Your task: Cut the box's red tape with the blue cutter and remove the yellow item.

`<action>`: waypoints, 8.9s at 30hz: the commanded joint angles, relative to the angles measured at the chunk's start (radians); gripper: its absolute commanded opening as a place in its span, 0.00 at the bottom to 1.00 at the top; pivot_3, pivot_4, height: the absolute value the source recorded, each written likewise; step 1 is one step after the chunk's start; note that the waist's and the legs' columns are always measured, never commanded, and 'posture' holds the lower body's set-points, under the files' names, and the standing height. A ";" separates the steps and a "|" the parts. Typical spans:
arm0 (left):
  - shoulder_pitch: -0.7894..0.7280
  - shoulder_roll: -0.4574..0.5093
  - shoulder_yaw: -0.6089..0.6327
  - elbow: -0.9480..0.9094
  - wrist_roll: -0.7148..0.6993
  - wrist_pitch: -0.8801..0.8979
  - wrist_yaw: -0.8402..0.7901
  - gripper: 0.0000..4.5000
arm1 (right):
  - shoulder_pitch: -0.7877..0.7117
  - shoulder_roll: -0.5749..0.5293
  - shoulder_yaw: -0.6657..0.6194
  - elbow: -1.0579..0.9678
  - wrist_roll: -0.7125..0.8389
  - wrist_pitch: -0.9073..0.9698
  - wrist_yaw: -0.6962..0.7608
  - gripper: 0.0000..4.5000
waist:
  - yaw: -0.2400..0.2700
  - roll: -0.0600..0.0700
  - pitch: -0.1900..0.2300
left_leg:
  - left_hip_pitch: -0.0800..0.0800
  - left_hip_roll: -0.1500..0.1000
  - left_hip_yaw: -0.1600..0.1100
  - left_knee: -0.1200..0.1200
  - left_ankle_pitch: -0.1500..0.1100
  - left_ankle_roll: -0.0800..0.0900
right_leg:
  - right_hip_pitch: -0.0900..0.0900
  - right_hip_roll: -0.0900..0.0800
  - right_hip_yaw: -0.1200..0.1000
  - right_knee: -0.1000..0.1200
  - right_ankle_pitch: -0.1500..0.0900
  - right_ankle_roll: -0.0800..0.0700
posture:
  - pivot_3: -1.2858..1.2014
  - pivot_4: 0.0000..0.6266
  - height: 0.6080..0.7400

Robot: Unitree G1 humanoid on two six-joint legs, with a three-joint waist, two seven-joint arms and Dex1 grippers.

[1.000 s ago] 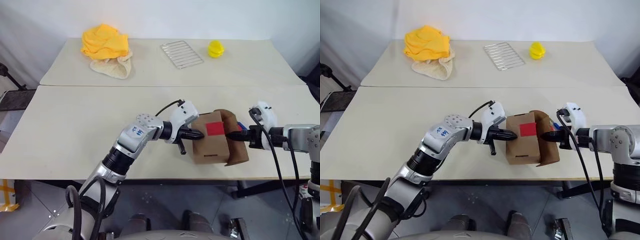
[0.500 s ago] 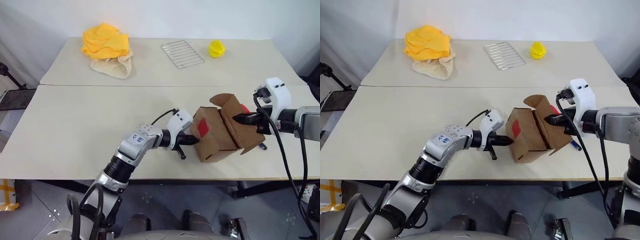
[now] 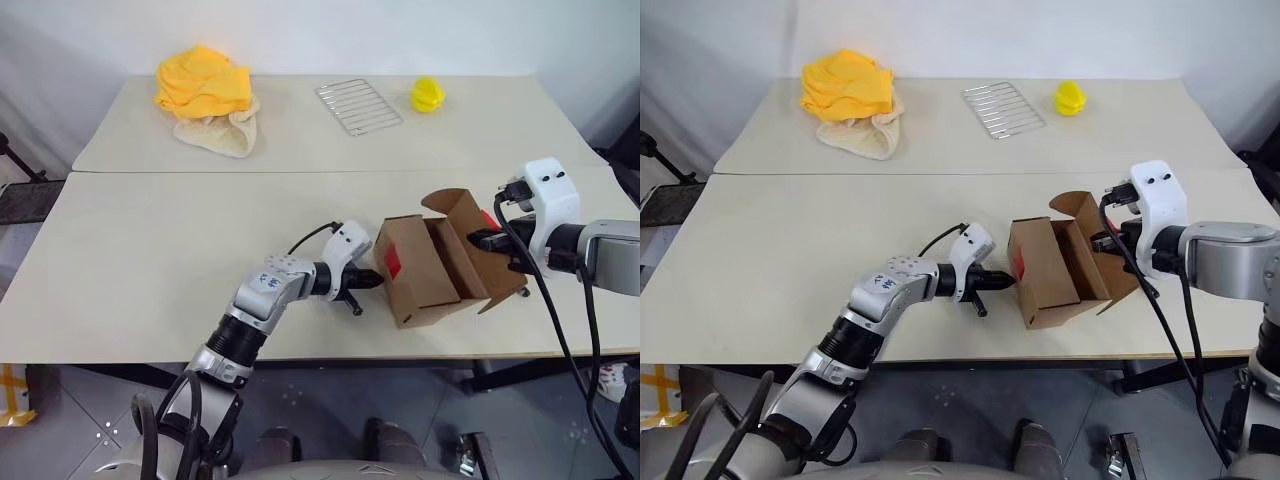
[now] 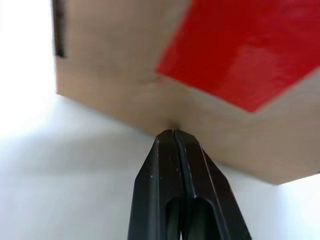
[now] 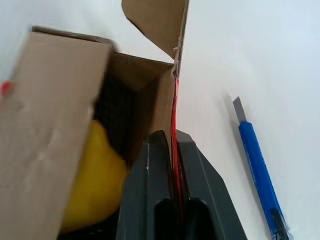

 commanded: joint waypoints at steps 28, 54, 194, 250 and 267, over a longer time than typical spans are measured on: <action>0.004 0.169 -0.068 -0.167 -0.118 0.040 -0.095 0.00 | 0.145 -0.313 0.091 0.037 0.487 -0.252 -0.319 0.01 | -0.005 0.000 0.000 | -0.006 0.000 -0.002 0.006 -0.001 0.002 | 0.000 0.000 -0.003 -0.001 0.001 0.000 | 0.52 0.24 1.00; 0.006 0.117 -0.126 -0.090 0.068 -0.070 -0.028 0.00 | 0.341 -0.134 0.187 0.008 -0.072 -0.437 0.082 0.01 | 0.009 0.000 0.001 | -0.009 0.000 0.000 0.007 -0.002 0.005 | -0.001 0.000 -0.003 -0.005 0.004 0.002 | 0.52 0.24 1.00; 0.045 0.384 -0.071 0.127 0.266 -0.258 -0.008 0.00 | 0.258 -0.142 -0.074 -0.184 -0.552 -0.302 0.691 1.00 | -0.033 0.007 -0.003 | 0.005 0.000 0.002 0.006 -0.005 0.011 | 0.003 0.000 0.010 -0.003 0.008 0.004 | 0.52 0.24 1.00; -0.134 0.232 -0.203 -0.170 0.182 -0.288 -0.387 0.99 | 0.564 -0.094 -0.207 -0.337 -0.571 -0.493 0.728 1.00 | 0.010 0.004 0.002 | -0.008 -0.001 0.007 0.011 -0.006 0.010 | 0.000 0.000 -0.003 -0.010 0.010 0.007 | 0.52 0.24 1.00; -0.083 0.287 -0.219 -0.169 0.247 -0.381 -0.364 0.53 | 0.547 -0.127 -0.190 -0.298 -0.586 -0.502 0.763 1.00 | 0.009 0.004 0.002 | -0.006 -0.001 0.008 0.011 -0.006 0.010 | 0.000 0.000 -0.002 -0.008 0.010 0.007 | 0.52 0.24 1.00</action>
